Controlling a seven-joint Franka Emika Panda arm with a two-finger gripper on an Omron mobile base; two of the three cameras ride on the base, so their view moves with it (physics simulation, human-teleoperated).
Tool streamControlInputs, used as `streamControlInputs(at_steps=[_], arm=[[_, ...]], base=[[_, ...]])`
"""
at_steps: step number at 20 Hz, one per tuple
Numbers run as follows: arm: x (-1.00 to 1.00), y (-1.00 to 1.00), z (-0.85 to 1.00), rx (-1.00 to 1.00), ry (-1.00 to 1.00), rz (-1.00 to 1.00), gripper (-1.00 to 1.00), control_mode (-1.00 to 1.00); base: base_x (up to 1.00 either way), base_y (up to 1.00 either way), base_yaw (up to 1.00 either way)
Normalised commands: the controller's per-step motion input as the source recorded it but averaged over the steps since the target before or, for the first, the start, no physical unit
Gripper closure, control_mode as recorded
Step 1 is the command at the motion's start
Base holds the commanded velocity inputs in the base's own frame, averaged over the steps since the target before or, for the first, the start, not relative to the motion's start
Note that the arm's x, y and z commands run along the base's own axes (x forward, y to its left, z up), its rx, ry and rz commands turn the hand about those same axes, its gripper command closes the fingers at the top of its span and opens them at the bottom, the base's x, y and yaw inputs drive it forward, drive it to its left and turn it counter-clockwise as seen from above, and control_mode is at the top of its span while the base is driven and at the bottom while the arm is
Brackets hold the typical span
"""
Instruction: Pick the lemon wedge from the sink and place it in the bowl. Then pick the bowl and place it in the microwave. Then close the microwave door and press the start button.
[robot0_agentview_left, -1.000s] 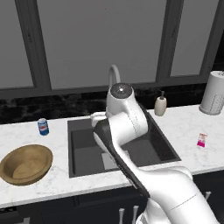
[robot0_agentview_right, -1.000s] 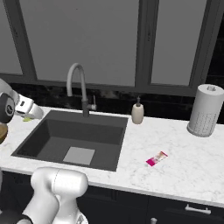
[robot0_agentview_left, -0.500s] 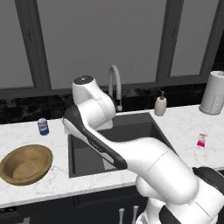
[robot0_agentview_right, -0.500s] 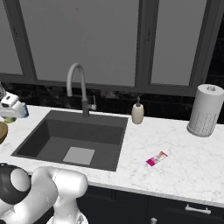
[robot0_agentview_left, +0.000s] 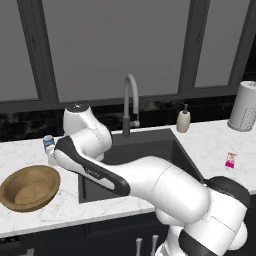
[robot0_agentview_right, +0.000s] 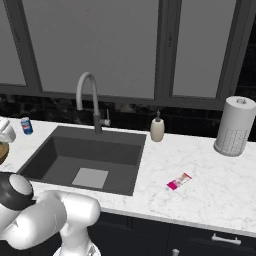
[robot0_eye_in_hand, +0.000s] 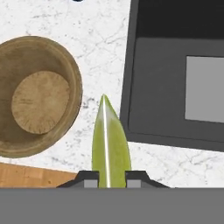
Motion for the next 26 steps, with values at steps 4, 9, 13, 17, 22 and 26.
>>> streamControlInputs(at_steps=[4,9,13,17,22,26], arm=[[0.07,0.92,-0.06,0.04,0.07,0.06,1.00,-1.00],[0.20,0.55,-0.11,0.05,0.08,0.08,1.00,-1.00],[0.24,0.66,-0.12,-0.01,0.08,0.01,1.00,-1.00],[0.40,0.76,-0.16,-0.04,0.05,0.00,1.00,-1.00],[0.38,0.42,-0.20,-0.01,0.06,0.00,1.00,-1.00],[0.23,0.24,-0.24,0.00,0.08,0.00,1.00,-1.00]], base=[[0.00,0.00,0.00],[0.00,0.00,0.00],[0.00,0.00,0.00],[0.00,0.00,0.00],[0.00,0.00,0.00],[0.00,0.00,0.00]])
